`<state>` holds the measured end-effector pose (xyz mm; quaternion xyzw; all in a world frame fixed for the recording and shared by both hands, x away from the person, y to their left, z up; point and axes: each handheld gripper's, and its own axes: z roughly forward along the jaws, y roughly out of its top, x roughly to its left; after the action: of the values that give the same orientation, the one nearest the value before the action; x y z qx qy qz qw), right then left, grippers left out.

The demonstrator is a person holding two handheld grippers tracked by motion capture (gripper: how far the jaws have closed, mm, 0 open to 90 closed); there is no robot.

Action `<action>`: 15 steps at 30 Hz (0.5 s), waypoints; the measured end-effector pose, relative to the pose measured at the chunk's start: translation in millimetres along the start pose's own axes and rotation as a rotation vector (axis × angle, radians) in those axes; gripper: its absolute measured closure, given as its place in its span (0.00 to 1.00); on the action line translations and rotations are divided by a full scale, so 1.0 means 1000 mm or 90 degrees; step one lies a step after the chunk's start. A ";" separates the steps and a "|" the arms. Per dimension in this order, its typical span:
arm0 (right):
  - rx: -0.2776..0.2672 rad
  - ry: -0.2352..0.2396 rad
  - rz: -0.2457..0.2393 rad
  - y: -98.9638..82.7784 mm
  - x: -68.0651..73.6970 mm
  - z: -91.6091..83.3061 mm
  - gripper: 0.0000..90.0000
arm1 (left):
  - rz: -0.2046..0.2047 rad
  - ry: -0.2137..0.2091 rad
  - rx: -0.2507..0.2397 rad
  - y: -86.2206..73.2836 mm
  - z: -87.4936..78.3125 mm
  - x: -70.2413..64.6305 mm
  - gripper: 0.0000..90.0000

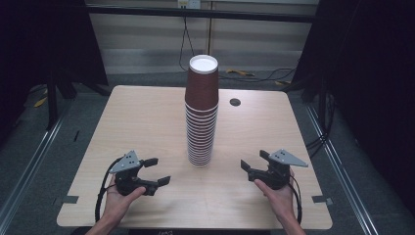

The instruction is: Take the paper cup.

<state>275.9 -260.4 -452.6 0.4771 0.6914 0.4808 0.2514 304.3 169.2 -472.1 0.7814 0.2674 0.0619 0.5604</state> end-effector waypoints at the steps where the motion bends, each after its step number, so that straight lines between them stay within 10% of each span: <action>1: 0.000 0.000 0.000 0.000 0.000 0.000 0.17 | 0.000 0.000 0.000 0.000 0.000 0.000 0.18; 15: 0.015 0.072 0.012 0.006 0.005 -0.005 0.23 | -0.003 -0.013 0.007 -0.001 0.002 -0.001 0.18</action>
<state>272.0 -257.8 -444.7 0.4584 0.7058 0.5011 0.2016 304.0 167.2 -473.3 0.7846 0.2639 0.0513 0.5586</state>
